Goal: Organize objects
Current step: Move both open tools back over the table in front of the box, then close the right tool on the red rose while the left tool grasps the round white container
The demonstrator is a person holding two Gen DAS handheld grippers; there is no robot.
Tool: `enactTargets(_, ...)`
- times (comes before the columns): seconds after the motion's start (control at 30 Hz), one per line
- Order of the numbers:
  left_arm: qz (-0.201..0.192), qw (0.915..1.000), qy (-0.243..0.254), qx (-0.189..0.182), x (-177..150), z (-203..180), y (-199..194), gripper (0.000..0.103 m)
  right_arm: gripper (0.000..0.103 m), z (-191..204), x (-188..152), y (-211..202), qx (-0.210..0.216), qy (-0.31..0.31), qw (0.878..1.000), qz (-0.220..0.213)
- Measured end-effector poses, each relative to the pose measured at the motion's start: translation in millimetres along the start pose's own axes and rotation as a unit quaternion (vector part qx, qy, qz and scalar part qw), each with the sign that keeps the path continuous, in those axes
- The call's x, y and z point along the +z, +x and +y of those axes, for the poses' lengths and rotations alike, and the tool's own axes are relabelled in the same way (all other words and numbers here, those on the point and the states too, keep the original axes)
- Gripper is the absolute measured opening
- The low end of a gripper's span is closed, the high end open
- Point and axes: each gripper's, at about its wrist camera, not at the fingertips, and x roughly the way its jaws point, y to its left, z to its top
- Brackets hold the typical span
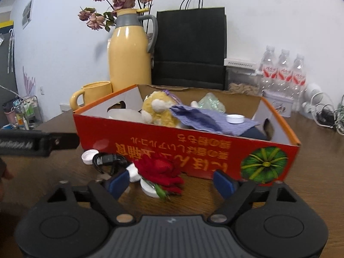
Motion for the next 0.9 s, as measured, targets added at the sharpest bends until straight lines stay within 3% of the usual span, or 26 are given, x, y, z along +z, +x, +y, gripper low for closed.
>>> enactTargets(0.1,0.004,1.0000,-0.001,-0.001,0.0,0.2,1.3,0.103,0.046,-1.5,3.9,11.5,0.014,0.015,1.000,0.014)
enactTargets(0.17,0.006,1.0000,-0.002,0.000,-0.1,0.2,2.2,0.103,0.037,-3.3,4.0,14.4,0.025,0.024,0.999,0.018)
enactTargets(0.6,0.018,0.9998,0.011,0.004,-3.9,-6.1,8.9,0.103,0.032,-19.3,2.9,-12.9,0.023,0.051,0.998,-0.029)
enactTargets(0.9,0.004,0.9941,0.098,-0.046,-18.4,-51.6,1.0,0.103,0.032,-33.8,2.0,-25.1,0.039,0.071,0.996,-0.043)
